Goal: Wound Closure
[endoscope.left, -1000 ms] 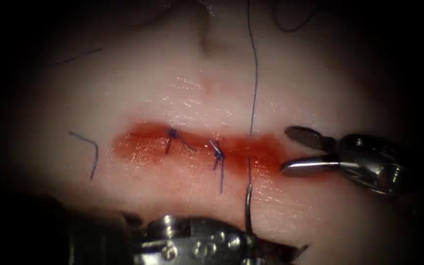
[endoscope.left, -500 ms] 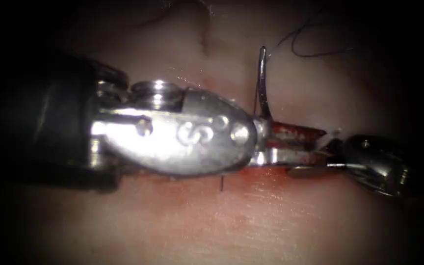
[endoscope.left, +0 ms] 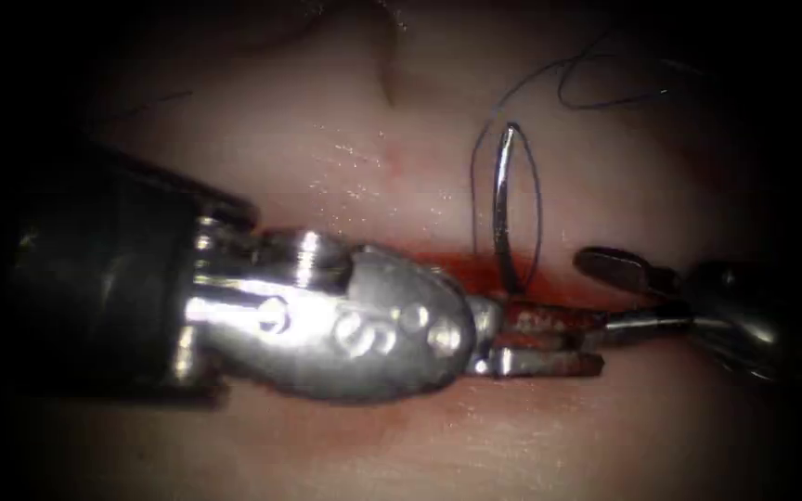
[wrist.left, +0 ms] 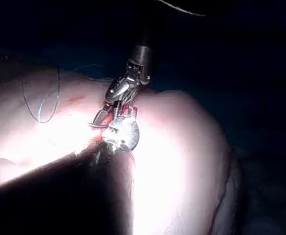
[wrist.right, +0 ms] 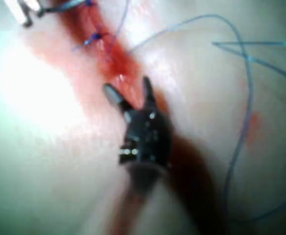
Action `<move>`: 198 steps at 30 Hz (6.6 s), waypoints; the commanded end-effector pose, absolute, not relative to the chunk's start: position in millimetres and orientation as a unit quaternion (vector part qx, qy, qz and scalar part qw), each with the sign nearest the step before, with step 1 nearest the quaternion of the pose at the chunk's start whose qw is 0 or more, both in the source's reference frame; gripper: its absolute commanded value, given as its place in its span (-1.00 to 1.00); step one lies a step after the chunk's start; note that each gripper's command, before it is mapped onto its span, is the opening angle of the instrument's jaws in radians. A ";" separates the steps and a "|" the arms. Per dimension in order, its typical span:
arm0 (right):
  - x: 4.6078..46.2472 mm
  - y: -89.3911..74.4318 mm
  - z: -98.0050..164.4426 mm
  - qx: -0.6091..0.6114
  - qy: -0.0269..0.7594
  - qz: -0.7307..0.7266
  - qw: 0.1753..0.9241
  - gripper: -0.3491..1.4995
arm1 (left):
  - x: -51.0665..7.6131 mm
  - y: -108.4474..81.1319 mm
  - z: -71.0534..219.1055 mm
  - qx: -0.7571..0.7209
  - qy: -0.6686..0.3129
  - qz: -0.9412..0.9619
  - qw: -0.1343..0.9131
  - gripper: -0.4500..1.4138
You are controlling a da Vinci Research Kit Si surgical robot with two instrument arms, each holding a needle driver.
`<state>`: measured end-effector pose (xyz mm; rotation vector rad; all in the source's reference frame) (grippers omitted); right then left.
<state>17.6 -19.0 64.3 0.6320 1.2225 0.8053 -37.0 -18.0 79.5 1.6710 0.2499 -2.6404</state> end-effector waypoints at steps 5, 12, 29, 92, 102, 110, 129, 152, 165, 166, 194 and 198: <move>18.5 -19.5 63.9 0.309 0.560 0.393 0.661 0.22 | -37.8 -20.4 81.8 0.544 0.080 -0.834 0.041 -1.00; 16.7 -18.9 62.0 0.334 0.570 0.400 0.635 0.14 | -37.2 -21.6 84.2 0.545 0.077 -0.833 0.060 -1.00; 20.3 -19.2 61.4 0.354 0.569 0.405 0.622 0.13 | -37.2 -22.5 84.5 0.549 0.067 -0.828 0.086 -1.00; 20.2 -15.0 61.4 0.137 0.673 0.296 0.663 -1.00 | -34.3 -19.1 86.8 0.462 0.204 -0.846 -0.169 -0.24; 21.1 -14.4 61.8 0.074 0.681 0.280 0.673 -1.00 | -32.7 -17.0 89.0 0.411 0.222 -0.849 -0.246 -0.48; 21.2 -14.7 61.6 0.076 0.684 0.274 0.671 -1.00 | -34.1 -16.2 90.9 0.390 0.215 -0.857 -0.260 -0.50; 20.9 -14.9 61.1 0.079 0.686 0.274 0.670 -1.00 | -32.9 -16.9 96.2 0.338 0.206 -0.882 -0.254 -0.62; 21.8 -15.1 61.1 0.079 0.689 0.272 0.667 -1.00 | -33.3 -16.3 101.1 0.275 0.226 -0.904 -0.238 -0.95; 22.0 -13.7 62.0 0.006 0.681 0.238 0.692 -1.00 | -34.3 -17.7 101.1 0.215 0.308 -0.909 -0.182 -0.96; 22.0 -13.6 62.1 -0.002 0.679 0.234 0.696 -1.00 | -34.3 -17.7 101.1 0.214 0.310 -0.909 -0.179 -0.96; 25.0 -14.0 63.2 -0.124 0.602 0.090 0.783 -1.00 | -34.0 -16.9 98.4 0.214 0.341 -0.901 -0.162 -0.60; 25.1 -13.8 63.4 -0.136 0.595 0.085 0.788 -1.00 | -33.9 -16.9 98.1 0.215 0.340 -0.901 -0.162 -0.60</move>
